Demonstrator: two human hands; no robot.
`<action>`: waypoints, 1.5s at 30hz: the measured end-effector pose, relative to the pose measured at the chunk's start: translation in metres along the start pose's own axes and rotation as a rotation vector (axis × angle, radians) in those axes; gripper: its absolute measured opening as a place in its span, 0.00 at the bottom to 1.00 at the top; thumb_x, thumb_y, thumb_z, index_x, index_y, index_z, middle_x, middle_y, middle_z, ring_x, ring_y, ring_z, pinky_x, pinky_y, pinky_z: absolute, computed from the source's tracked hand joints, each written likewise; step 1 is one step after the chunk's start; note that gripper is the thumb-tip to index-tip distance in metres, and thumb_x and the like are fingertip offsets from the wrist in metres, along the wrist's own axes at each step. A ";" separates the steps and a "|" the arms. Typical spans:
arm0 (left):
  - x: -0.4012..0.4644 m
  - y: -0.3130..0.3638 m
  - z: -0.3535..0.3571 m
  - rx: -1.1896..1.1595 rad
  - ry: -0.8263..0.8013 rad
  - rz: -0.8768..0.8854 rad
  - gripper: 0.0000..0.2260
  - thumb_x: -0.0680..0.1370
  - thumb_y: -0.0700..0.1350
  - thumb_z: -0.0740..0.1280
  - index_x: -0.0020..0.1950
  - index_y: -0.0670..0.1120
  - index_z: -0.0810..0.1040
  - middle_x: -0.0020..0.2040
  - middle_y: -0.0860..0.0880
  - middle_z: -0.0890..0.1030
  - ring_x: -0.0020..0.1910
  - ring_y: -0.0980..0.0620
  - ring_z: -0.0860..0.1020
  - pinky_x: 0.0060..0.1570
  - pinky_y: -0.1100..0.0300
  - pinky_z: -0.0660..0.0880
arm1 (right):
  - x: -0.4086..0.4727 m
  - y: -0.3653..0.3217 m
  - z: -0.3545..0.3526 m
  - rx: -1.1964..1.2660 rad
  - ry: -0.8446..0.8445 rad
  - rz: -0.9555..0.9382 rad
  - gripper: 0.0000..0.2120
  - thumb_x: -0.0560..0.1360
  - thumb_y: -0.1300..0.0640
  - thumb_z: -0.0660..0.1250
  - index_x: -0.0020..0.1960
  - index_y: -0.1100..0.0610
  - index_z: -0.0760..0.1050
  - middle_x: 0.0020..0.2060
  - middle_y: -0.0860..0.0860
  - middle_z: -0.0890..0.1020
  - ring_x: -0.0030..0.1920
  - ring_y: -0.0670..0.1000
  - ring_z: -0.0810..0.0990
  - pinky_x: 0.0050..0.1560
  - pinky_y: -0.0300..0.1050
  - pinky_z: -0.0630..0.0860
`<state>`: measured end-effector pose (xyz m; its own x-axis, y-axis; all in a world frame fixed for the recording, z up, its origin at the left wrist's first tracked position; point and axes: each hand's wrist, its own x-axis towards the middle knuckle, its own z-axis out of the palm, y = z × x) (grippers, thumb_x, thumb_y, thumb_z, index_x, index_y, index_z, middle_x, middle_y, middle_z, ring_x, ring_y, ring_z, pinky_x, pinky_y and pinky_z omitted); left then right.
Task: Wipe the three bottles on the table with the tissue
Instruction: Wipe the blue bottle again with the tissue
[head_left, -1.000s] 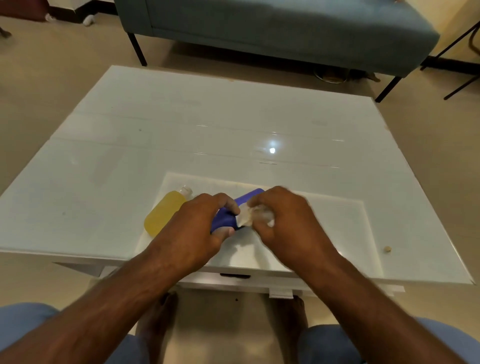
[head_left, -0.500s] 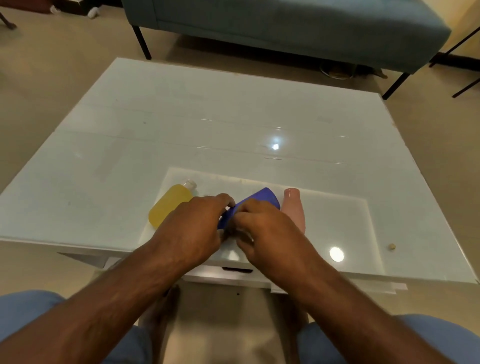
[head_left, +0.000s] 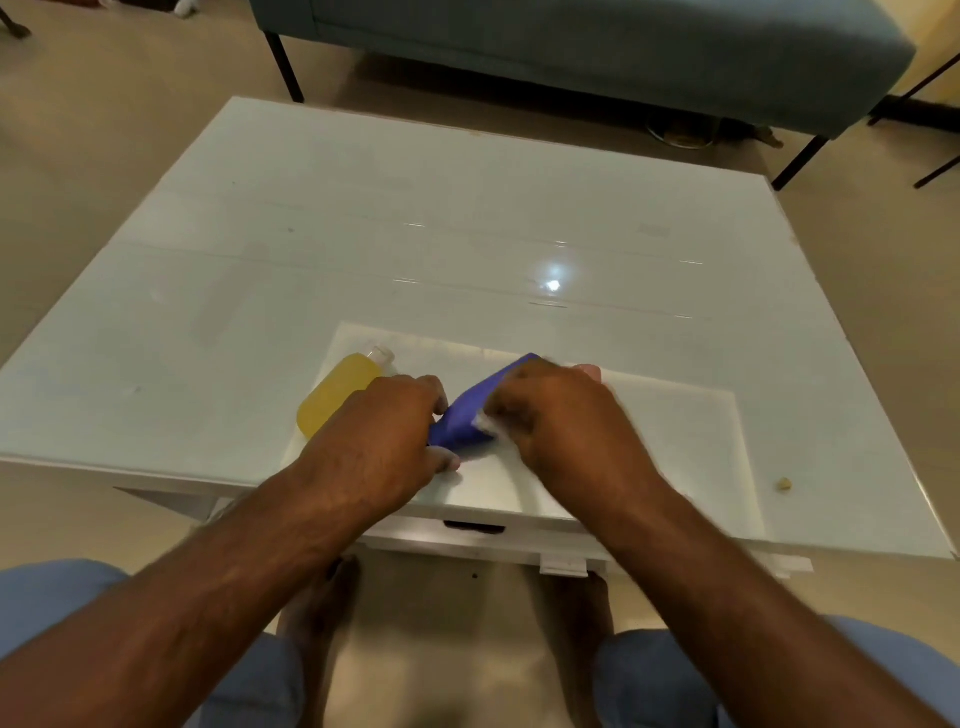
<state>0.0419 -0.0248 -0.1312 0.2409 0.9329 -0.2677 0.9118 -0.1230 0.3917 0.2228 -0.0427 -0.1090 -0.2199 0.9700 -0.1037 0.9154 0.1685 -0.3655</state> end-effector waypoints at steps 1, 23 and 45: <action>0.000 -0.001 0.000 0.013 0.004 -0.002 0.23 0.72 0.56 0.75 0.64 0.54 0.76 0.56 0.53 0.81 0.50 0.54 0.79 0.54 0.58 0.78 | 0.003 0.008 -0.005 -0.041 0.024 0.081 0.09 0.81 0.55 0.70 0.60 0.49 0.85 0.58 0.49 0.83 0.58 0.53 0.81 0.64 0.50 0.76; -0.005 0.001 -0.003 0.080 0.044 0.016 0.15 0.74 0.55 0.73 0.58 0.54 0.78 0.52 0.53 0.81 0.46 0.53 0.80 0.49 0.54 0.80 | -0.013 -0.017 0.006 -0.051 -0.081 -0.078 0.11 0.84 0.51 0.63 0.64 0.47 0.80 0.68 0.43 0.79 0.66 0.46 0.77 0.78 0.42 0.56; -0.002 -0.007 -0.002 0.100 0.050 -0.008 0.19 0.75 0.57 0.73 0.63 0.54 0.77 0.57 0.52 0.81 0.53 0.53 0.79 0.54 0.56 0.78 | -0.008 0.012 0.008 -0.083 -0.050 -0.002 0.11 0.82 0.59 0.64 0.62 0.56 0.81 0.65 0.53 0.80 0.65 0.54 0.78 0.68 0.55 0.73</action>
<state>0.0342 -0.0250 -0.1319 0.2192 0.9494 -0.2250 0.9429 -0.1468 0.2991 0.2326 -0.0497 -0.1198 -0.2362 0.9601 -0.1501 0.9395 0.1861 -0.2877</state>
